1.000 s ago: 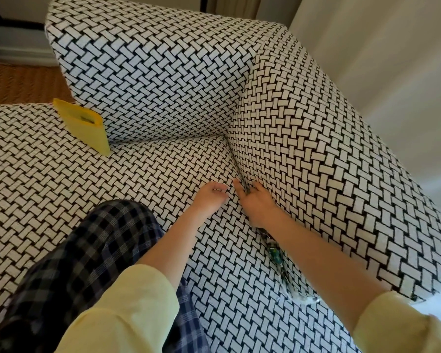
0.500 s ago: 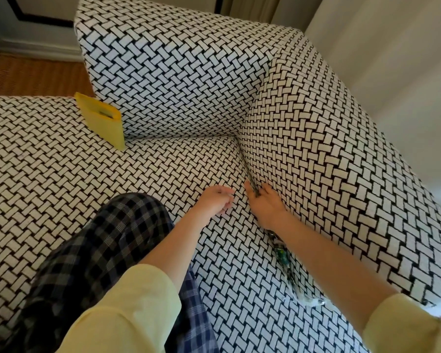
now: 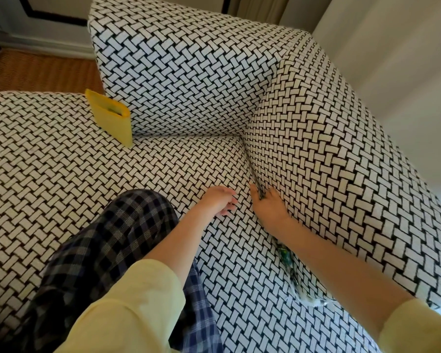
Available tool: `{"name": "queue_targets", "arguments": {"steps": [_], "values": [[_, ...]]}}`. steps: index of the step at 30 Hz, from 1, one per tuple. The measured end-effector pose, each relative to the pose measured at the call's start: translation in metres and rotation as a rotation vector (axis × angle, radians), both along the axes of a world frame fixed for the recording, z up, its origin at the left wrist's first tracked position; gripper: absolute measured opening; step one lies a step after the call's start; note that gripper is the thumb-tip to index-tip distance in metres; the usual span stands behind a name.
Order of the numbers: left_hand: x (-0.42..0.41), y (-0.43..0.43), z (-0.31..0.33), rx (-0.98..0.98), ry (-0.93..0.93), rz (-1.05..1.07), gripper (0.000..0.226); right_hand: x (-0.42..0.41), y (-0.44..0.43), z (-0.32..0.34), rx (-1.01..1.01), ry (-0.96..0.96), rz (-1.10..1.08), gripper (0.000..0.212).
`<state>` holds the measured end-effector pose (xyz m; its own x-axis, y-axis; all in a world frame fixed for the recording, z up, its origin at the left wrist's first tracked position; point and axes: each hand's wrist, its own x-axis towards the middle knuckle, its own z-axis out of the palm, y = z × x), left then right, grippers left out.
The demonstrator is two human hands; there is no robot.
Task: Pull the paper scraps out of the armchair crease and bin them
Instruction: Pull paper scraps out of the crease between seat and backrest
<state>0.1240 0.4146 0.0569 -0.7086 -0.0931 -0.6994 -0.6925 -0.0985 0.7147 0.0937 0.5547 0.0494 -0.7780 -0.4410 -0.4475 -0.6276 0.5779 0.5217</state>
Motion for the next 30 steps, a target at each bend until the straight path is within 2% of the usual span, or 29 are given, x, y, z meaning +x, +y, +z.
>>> {"name": "queue_targets", "arguments": {"steps": [4,6,10,13,15,18,20,23,25,28,30], "values": [[-0.004,0.004,0.001,-0.001,-0.014,0.011,0.027,0.004,-0.005,0.009,-0.058,0.026,0.063,0.080],[-0.003,0.005,0.003,-0.009,-0.019,-0.009,0.028,0.002,-0.011,0.016,-0.095,-0.047,0.022,0.072],[-0.002,0.007,0.006,-0.021,-0.018,-0.025,0.029,-0.012,-0.023,0.042,-0.233,-0.274,-0.247,0.039],[-0.002,0.009,0.006,-0.022,-0.028,-0.044,0.031,-0.021,-0.034,0.081,-0.363,-0.453,-0.417,0.036],[-0.002,0.010,0.005,-0.044,0.001,-0.090,0.031,-0.026,-0.037,0.113,-0.526,-0.595,-0.534,0.031],[-0.003,0.016,0.004,-0.189,0.101,-0.305,0.030,-0.035,-0.031,0.149,-0.795,-0.772,-0.730,0.022],[-0.004,0.024,0.005,-0.265,0.169,-0.393,0.031,-0.039,-0.023,0.159,-0.910,-0.808,-0.793,0.020],[-0.007,0.034,0.004,-0.458,0.282,-0.514,0.033,-0.045,-0.021,0.163,-0.887,-0.750,-0.739,0.023],[-0.011,0.043,0.001,-0.551,0.301,-0.678,0.041,-0.045,-0.021,0.163,-0.830,-0.727,-0.709,0.024],[-0.012,0.061,-0.003,-0.763,0.339,-0.952,0.067,-0.047,-0.023,0.161,-0.780,-0.747,-0.702,0.024],[-0.008,0.077,-0.008,-0.901,0.354,-1.060,0.084,-0.049,-0.023,0.158,-0.773,-0.750,-0.713,0.025]]}}
